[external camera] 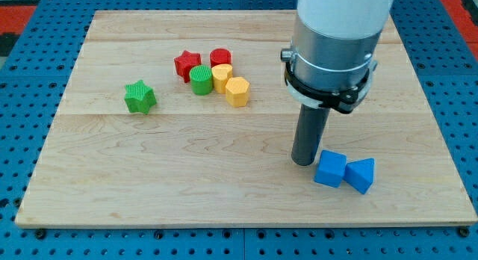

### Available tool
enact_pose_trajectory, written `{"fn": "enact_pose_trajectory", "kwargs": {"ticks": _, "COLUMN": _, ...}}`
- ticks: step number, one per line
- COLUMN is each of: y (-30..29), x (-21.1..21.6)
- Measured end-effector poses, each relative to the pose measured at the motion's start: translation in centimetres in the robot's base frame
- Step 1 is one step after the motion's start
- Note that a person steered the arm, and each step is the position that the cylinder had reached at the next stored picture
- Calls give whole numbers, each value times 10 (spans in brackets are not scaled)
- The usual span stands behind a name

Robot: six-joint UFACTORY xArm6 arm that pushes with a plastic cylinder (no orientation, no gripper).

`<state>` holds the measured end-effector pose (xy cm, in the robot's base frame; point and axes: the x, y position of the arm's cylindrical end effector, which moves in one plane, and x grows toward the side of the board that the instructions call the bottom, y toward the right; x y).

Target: Push the green star closer to the blue triangle

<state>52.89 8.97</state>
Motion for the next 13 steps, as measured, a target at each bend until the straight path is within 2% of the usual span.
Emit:
{"fn": "enact_pose_trajectory", "kwargs": {"ticks": 1, "y": -2, "x": -7}}
{"fn": "enact_pose_trajectory", "kwargs": {"ticks": 4, "y": -289, "x": -79}}
{"fn": "enact_pose_trajectory", "kwargs": {"ticks": 5, "y": -299, "x": -141}}
{"fn": "enact_pose_trajectory", "kwargs": {"ticks": 6, "y": -177, "x": -131}}
{"fn": "enact_pose_trajectory", "kwargs": {"ticks": 7, "y": -188, "x": -99}}
{"fn": "enact_pose_trajectory", "kwargs": {"ticks": 8, "y": -240, "x": -149}}
{"fn": "enact_pose_trajectory", "kwargs": {"ticks": 9, "y": -245, "x": -171}}
{"fn": "enact_pose_trajectory", "kwargs": {"ticks": 10, "y": -282, "x": -139}}
{"fn": "enact_pose_trajectory", "kwargs": {"ticks": 11, "y": -232, "x": -100}}
{"fn": "enact_pose_trajectory", "kwargs": {"ticks": 12, "y": -201, "x": -93}}
{"fn": "enact_pose_trajectory", "kwargs": {"ticks": 13, "y": -254, "x": -106}}
